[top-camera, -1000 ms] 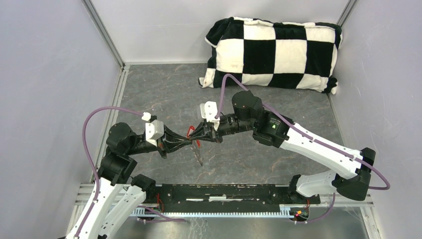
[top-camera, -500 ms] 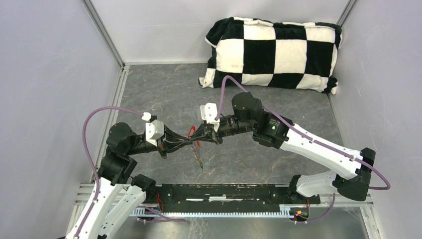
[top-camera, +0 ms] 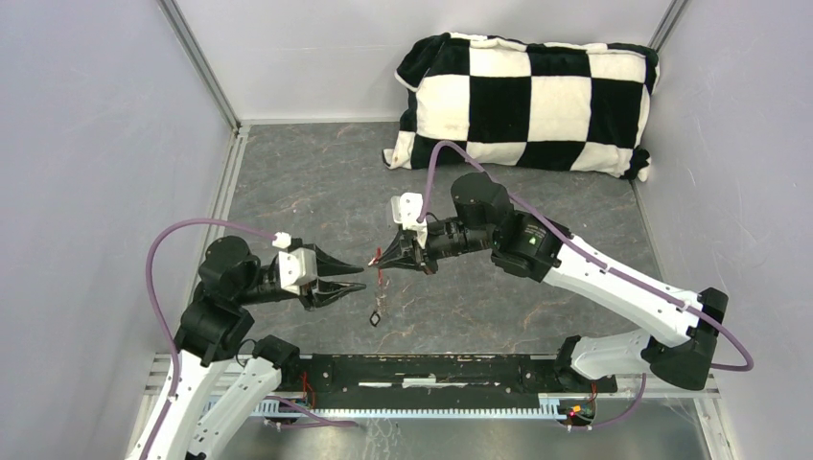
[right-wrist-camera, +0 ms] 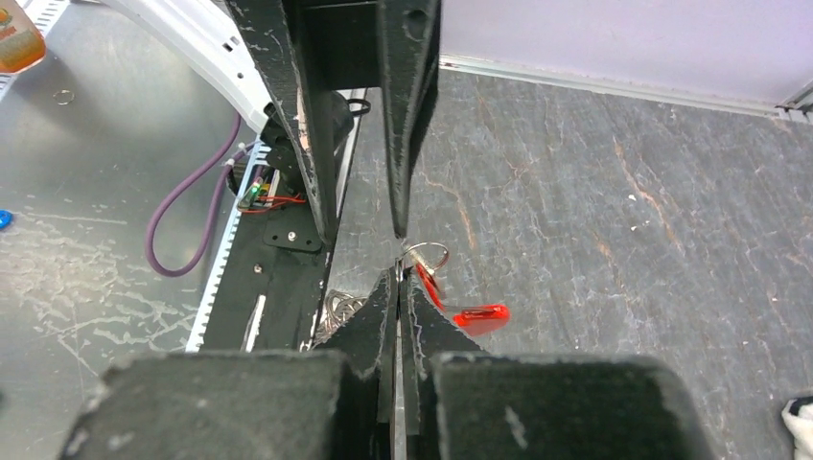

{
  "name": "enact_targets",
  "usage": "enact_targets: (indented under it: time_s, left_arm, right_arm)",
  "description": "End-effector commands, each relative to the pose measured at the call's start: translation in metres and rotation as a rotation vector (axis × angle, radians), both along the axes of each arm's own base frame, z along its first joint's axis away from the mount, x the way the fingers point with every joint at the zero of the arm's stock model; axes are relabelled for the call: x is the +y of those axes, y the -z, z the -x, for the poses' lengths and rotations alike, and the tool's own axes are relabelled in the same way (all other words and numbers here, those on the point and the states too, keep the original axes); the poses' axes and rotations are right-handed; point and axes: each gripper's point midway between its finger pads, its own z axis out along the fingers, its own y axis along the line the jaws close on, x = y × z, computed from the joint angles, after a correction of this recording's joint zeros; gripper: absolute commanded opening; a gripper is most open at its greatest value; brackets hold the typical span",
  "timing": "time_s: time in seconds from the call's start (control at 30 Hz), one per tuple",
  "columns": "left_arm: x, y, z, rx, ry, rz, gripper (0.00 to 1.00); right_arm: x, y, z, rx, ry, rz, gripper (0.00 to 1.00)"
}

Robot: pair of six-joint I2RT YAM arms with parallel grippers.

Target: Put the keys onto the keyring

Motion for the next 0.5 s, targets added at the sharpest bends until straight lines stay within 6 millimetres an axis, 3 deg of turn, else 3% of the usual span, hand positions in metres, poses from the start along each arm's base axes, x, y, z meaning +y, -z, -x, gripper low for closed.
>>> enact_targets:
  time_s: [0.0,0.1,0.23,0.37,0.47]
  left_arm:
    - [0.012,0.008,0.000,-0.101,-0.046,-0.079,0.37]
    - [0.017,0.005,-0.012,-0.173,-0.108,-0.093,0.38]
    - [0.014,-0.007,-0.023,-0.232,-0.128,-0.057,0.49]
    - [0.001,-0.008,-0.016,-0.206,-0.009,-0.048,0.57]
    - [-0.005,-0.004,-0.001,-0.235,0.119,-0.058,0.57]
  right_arm:
    - [-0.010,-0.021,0.010,0.013,-0.047,-0.043,0.00]
    - [-0.009,-0.013,0.014,0.042,-0.074,-0.009,0.00]
    - [-0.008,-0.006,0.022,0.071,-0.125,0.011,0.00]
    - [-0.006,-0.002,0.028,0.102,-0.172,0.025,0.00]
    - [-0.004,0.003,0.031,0.124,-0.199,0.046,0.00]
